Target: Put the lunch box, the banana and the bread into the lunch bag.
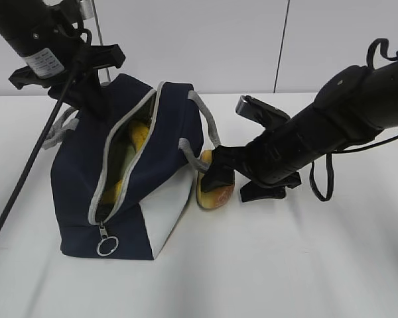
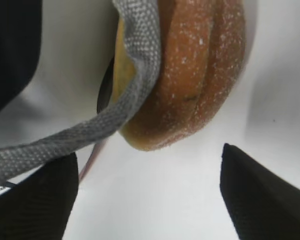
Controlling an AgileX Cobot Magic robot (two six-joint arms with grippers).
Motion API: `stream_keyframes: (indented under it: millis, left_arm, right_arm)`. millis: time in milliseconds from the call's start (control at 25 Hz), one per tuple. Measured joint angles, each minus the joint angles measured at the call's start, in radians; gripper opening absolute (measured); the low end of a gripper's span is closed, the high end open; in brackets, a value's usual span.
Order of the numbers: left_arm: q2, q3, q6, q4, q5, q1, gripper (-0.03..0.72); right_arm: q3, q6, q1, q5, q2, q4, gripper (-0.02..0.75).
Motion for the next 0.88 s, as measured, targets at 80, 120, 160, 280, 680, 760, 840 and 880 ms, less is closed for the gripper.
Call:
stream_keyframes:
  millis: [80,120,160,280,680,760,840,880]
  left_arm:
    - [0.0,0.0,0.0,0.0,0.0,0.0,-0.001]
    - [0.0,0.0,0.0,0.0,0.0,0.0,-0.001]
    - [0.0,0.0,0.0,0.0,0.0,0.0,-0.001]
    - [0.0,0.0,0.0,0.0,0.0,0.0,-0.001]
    - [0.0,0.0,0.0,0.001,0.0,0.0,-0.001]
    - [0.0,0.0,0.0,0.001,0.0,0.0,-0.001]
    - [0.0,0.0,0.0,0.001,0.0,0.0,-0.001]
    - [0.0,0.0,0.0,0.001,0.0,0.0,-0.001]
  right_arm:
    - [-0.013,0.0,0.0,-0.015,0.009,0.006,0.665]
    - [-0.015,-0.002,0.0,-0.027,0.012,0.009,0.666]
    - [-0.021,-0.002,0.0,-0.036,0.012,0.013,0.667]
    - [-0.034,-0.002,-0.009,-0.06,0.012,0.018,0.667]
    - [-0.127,-0.002,-0.01,-0.073,0.099,0.026,0.666]
    - [-0.14,0.0,-0.01,-0.071,0.115,0.026,0.666]
    - [-0.148,0.006,-0.01,-0.071,0.127,0.026,0.664]
    - [-0.151,0.006,-0.011,-0.071,0.134,0.026,0.662]
